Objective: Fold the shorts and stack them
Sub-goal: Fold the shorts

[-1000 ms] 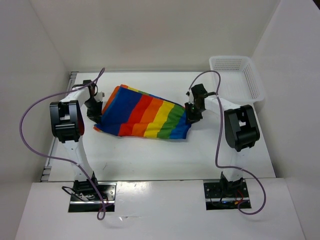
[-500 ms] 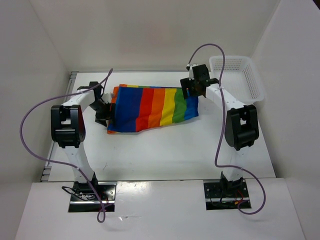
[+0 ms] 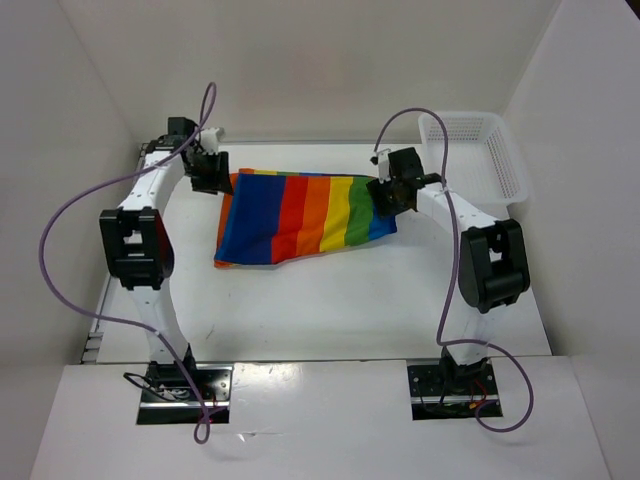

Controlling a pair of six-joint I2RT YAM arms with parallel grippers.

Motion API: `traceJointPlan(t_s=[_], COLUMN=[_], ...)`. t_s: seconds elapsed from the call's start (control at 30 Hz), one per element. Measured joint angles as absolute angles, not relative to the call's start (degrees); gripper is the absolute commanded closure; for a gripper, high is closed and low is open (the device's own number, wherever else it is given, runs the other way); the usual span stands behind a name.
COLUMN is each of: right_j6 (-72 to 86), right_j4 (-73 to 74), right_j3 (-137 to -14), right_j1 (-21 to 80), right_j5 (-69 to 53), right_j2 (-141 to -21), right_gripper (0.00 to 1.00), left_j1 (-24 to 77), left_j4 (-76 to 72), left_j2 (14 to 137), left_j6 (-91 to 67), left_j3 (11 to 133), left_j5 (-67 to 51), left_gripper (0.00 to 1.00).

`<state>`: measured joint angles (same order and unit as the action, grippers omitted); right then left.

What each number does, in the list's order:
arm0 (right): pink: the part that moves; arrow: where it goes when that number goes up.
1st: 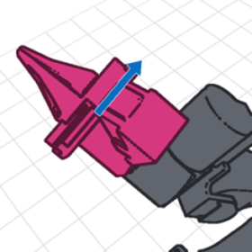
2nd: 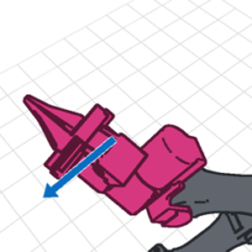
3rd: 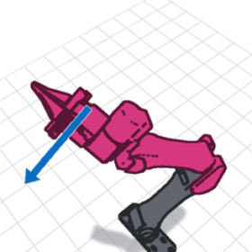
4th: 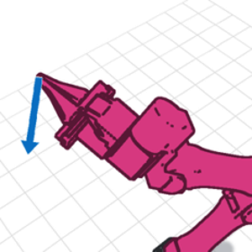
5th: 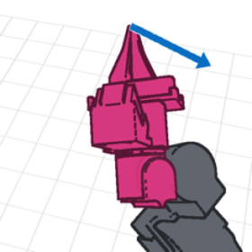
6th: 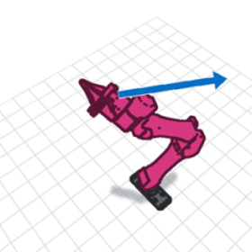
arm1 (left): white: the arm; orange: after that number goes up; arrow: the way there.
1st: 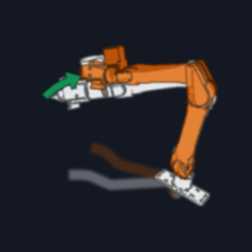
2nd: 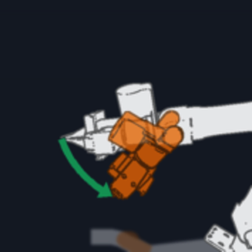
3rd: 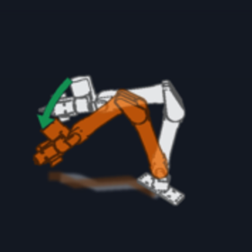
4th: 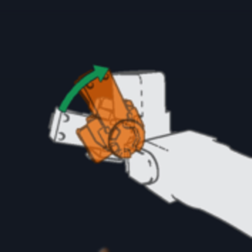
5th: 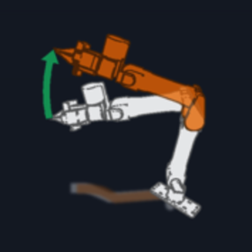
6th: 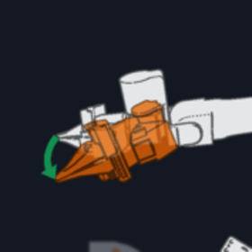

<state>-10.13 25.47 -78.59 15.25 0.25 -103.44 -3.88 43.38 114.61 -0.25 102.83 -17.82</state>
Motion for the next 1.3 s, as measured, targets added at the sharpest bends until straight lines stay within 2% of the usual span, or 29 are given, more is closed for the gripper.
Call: traceJointPlan(t_s=[0.3,0.8,0.83,0.97,1.0,1.03,1.13,1.23,1.3], right_j6=[-12.8,-13.4,-13.4,-13.6,-13.6,-13.6,-14.1,-15.0,-15.7], right_j4=[26.2,26.1,26.1,26.1,26.1,26.1,26.1,25.9,26.0], right_j3=[-76.3,-74.8,-74.5,-74.1,-74.0,-73.9,-73.3,-72.6,-72.5], right_j1=[15.2,15.2,15.2,15.3,15.4,15.4,15.4,15.4,15.5], right_j5=[-3.9,-5.0,-5.1,-5.4,-5.4,-5.4,-5.3,-5.2,-5.1], right_j2=[-104.9,-105.5,-105.5,-105.5,-105.5,-105.5,-105.5,-105.5,-105.5], right_gripper=[0.36,0.36,0.36,0.36,0.36,0.36,0.36,0.33,0.31], left_j1=[-1.6,0.1,0.1,0.1,0.1,0.0,-0.1,-0.1,-0.1], left_j4=[42.3,39.4,39.3,39.0,39.1,39.2,39.5,39.6,39.6], left_j2=[129.2,128.8,128.8,128.8,128.8,128.8,128.8,128.8,128.8], left_j6=[-0.3,-0.3,-0.3,-0.4,-0.3,0.0,-0.2,-0.3,-0.3], left_j3=[105.9,103.6,103.5,103.2,103.0,102.9,102.5,102.5,102.5], left_j5=[-17.8,-14.1,-14.0,-14.4,-14.7,-15.0,-15.4,-15.4,-15.4], left_gripper=[0.37,0.35,0.37,0.63,0.82,0.89,0.92,1.00,1.00])
